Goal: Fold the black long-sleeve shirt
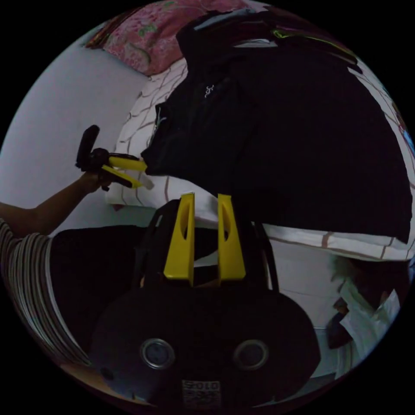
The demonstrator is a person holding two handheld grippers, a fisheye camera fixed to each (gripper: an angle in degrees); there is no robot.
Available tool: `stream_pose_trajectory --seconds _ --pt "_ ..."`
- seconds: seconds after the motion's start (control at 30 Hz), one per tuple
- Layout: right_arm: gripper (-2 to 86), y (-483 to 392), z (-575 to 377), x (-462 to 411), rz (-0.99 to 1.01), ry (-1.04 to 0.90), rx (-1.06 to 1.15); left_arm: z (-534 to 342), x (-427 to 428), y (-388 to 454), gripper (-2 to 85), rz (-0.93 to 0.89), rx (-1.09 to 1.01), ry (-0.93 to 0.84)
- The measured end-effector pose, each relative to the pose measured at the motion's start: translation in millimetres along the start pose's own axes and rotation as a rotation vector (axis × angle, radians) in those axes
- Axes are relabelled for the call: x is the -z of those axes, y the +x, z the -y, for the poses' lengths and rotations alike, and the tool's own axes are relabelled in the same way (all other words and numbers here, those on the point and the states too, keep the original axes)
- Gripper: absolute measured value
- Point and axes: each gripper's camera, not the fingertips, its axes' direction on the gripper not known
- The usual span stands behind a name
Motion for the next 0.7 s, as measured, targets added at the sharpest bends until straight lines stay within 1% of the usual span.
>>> stream_pose_trajectory --seconds 0.13,0.23,0.33,0.43,0.57,0.7 --pt "9.0 -16.3 19.5 -5.8 -0.09 -0.018 0.011 0.1 0.2 -10.5 12.2 0.104 -0.017 0.074" --pt "8.9 -25.4 32.2 -6.5 -0.123 -0.018 0.017 6.5 -3.8 -18.8 11.4 0.18 -0.064 0.053" --pt "8.6 -31.5 41.4 -15.5 -0.145 -0.067 0.017 15.1 -17.5 -31.5 9.7 0.196 -0.099 -0.012" --pt "7.8 -37.9 46.5 -25.2 -0.142 -0.105 0.01 19.0 -21.0 -46.7 6.7 0.229 -0.087 -0.03" --pt "5.4 -52.0 46.3 -25.3 -0.138 -0.106 0.029 15.7 -15.6 -70.3 2.3 0.144 -0.09 -0.053" --pt "4.7 -76.7 32.5 -8.4 -0.13 -0.111 0.149 6.4 4.3 -78.6 0.6 0.092 -0.132 -0.023"
